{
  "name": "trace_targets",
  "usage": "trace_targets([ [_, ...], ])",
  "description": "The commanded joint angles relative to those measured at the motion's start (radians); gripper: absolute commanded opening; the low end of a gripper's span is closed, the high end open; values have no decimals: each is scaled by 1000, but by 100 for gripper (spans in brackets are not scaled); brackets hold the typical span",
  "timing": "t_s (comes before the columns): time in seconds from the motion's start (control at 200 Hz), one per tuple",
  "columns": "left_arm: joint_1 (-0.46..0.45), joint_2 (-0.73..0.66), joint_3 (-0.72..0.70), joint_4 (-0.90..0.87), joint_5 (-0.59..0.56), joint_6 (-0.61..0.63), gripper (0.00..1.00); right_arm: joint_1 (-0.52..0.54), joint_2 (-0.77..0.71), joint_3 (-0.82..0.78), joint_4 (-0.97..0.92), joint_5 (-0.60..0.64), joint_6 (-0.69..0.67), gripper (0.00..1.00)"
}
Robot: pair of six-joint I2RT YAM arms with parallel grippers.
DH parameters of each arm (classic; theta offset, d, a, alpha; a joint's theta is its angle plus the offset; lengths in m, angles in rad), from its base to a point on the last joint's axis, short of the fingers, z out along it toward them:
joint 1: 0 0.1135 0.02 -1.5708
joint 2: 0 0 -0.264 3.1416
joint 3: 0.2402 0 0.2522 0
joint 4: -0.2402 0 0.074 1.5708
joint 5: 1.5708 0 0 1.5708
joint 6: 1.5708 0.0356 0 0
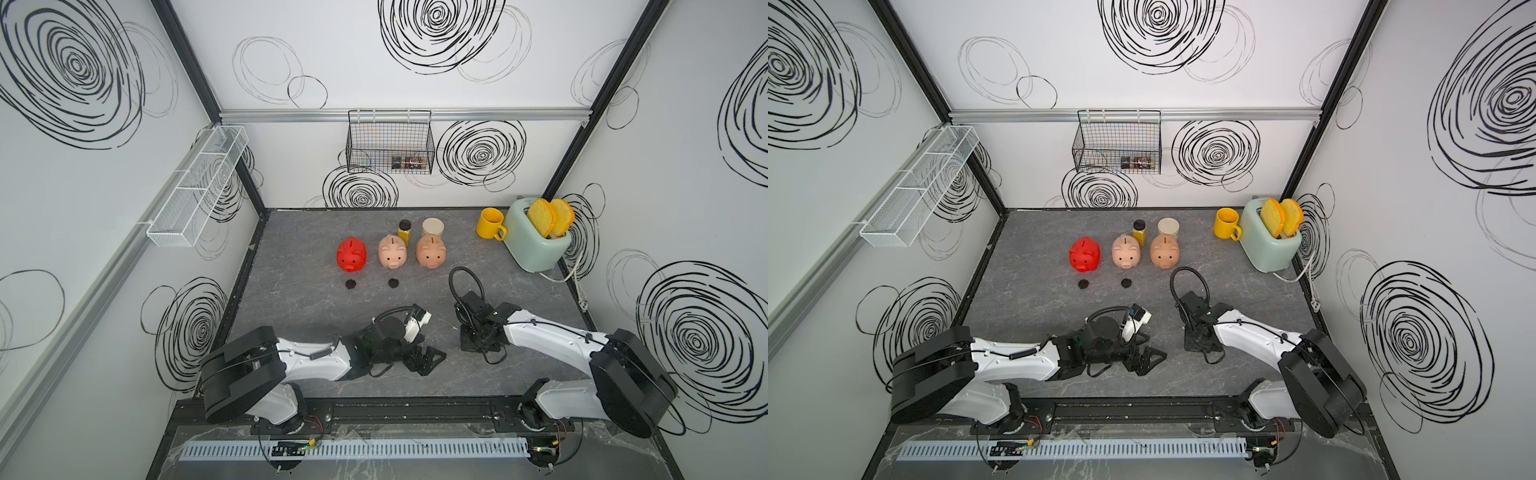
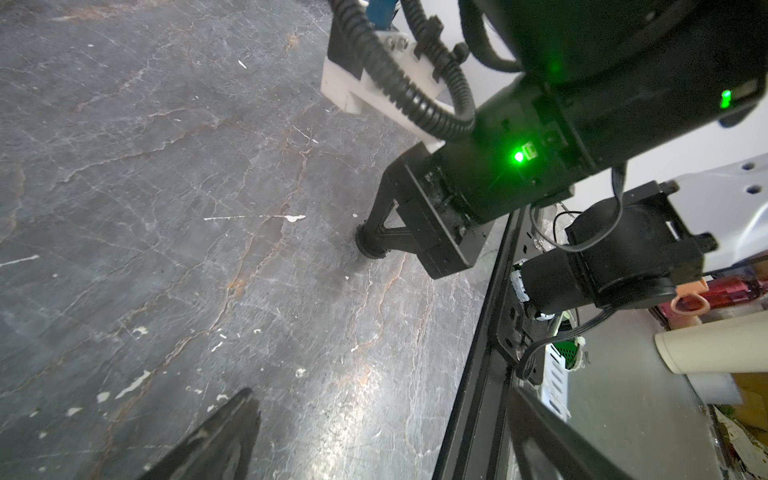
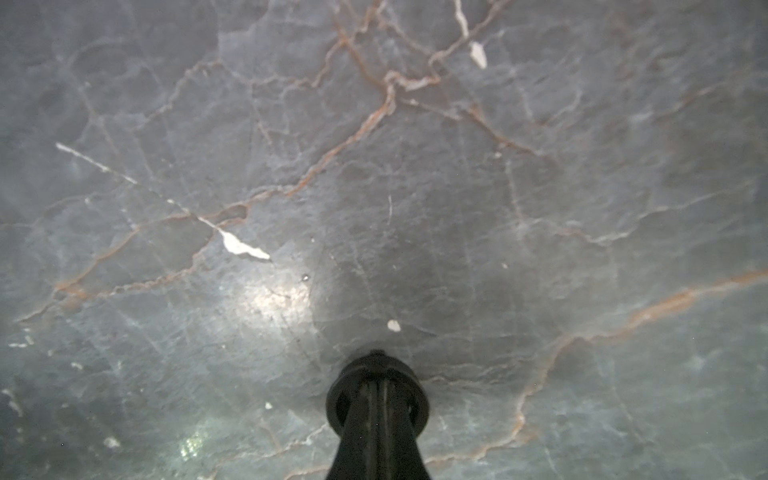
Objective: Open piggy banks
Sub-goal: Pick up the lid from the center of the board, then place the lid at the center of the board.
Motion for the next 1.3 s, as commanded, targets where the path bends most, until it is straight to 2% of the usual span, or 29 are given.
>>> trace_targets([
  [0.0,6,-5,19,25,-16,15,96,1,15,-23,6,-24,1,0],
  [0.155,49,-61,-5,12,-27,24,96,-56,-79,-8,68,-142,-82,0],
  [0.305,132,-136,-47,15,-22,10,96,-198,-192,-22,152,-324,-157,0],
  [0.47,231,-187,-98,49,2,-28,96,-271,-220,-89,367,-447,-210,0],
  [0.625,306,-136,-114,135,79,-69,96,-362,-134,-87,531,-558,-151,0],
  [0.68,313,-113,-103,141,73,-76,96,-376,-81,-60,563,-592,-128,0],
  [0.896,314,4,13,105,-4,-147,96,-379,91,29,675,-568,-45,0],
  [1.046,330,110,76,181,15,-183,96,-388,183,68,742,-546,18,0],
  [1.296,351,116,73,168,12,-120,96,-386,330,156,808,-577,83,0],
])
